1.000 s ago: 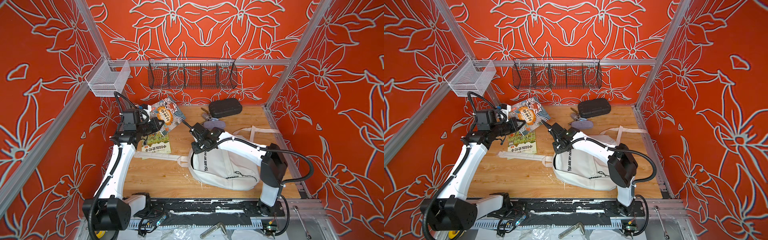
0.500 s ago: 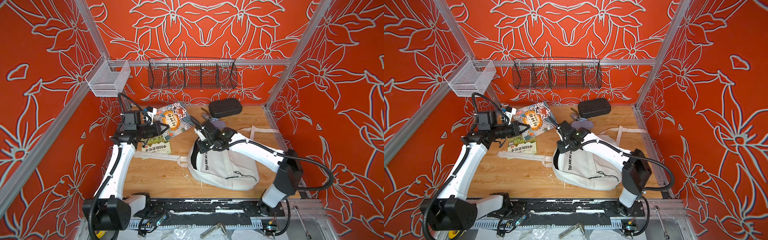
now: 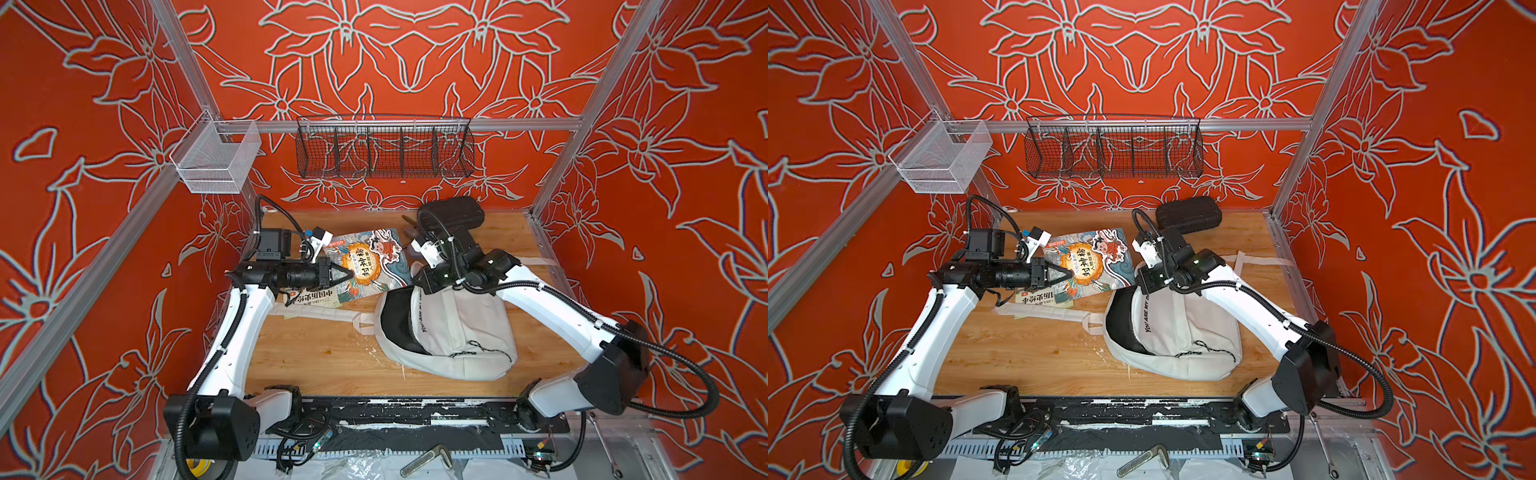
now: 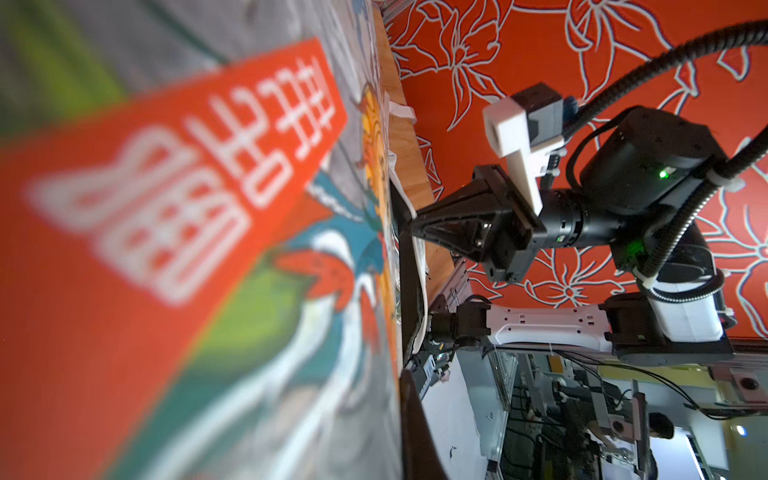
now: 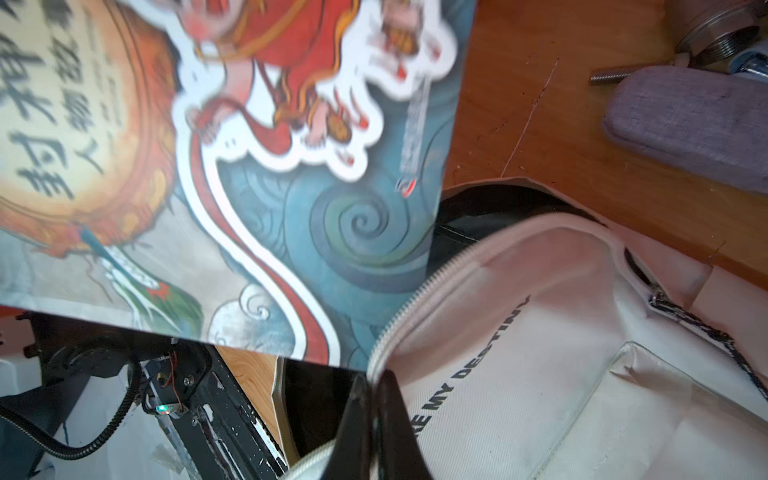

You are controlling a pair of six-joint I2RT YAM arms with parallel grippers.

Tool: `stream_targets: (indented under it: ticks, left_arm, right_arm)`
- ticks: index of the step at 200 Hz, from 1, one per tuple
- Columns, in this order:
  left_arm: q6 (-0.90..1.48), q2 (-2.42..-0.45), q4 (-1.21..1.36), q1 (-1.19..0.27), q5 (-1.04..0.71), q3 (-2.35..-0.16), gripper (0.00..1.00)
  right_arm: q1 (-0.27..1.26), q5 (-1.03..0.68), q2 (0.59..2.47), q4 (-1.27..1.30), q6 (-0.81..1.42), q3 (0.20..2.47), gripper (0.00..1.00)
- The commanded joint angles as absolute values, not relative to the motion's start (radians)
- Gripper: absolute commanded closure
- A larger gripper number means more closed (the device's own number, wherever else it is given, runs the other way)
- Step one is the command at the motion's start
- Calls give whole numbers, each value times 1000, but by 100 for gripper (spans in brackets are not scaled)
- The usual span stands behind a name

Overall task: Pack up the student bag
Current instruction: 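Hold the book with the left gripper while the right gripper grasps the backpack opening, then lower the book into the backpack with the left gripper while the right holds it open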

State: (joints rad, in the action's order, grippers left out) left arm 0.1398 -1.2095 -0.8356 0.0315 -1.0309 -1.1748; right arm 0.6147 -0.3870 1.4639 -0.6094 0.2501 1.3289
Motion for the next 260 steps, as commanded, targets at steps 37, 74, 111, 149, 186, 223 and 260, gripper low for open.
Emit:
stream_targets:
  ticks: [37, 74, 111, 149, 186, 223, 260]
  left_arm:
    - [80, -1253, -899, -7, -1009, -1115, 100]
    - [136, -1289, -776, -132, -973, -1065, 100]
    - [169, -1378, -728, -227, -958, -1080, 100]
    - [197, -1503, -727, -330, -926, -1123, 100]
    - [329, -1533, -536, -370, -854, -1081, 100]
    - [355, -1555, -443, -429, -726, -1088, 84]
    - [328, -1541, -518, -431, -610, -1117, 31]
  right_arm:
    - [568, -491, 1398, -574, 175, 1383, 100]
    - [554, -540, 1383, -551, 176, 1396, 100]
    - [546, -620, 1391, -512, 204, 1420, 100]
    - [544, -629, 1413, -481, 255, 1421, 100]
    - [544, -641, 1408, -414, 324, 1391, 100]
    - [544, -630, 1410, -403, 351, 1374, 100]
    - [542, -532, 1411, -513, 277, 1396, 100]
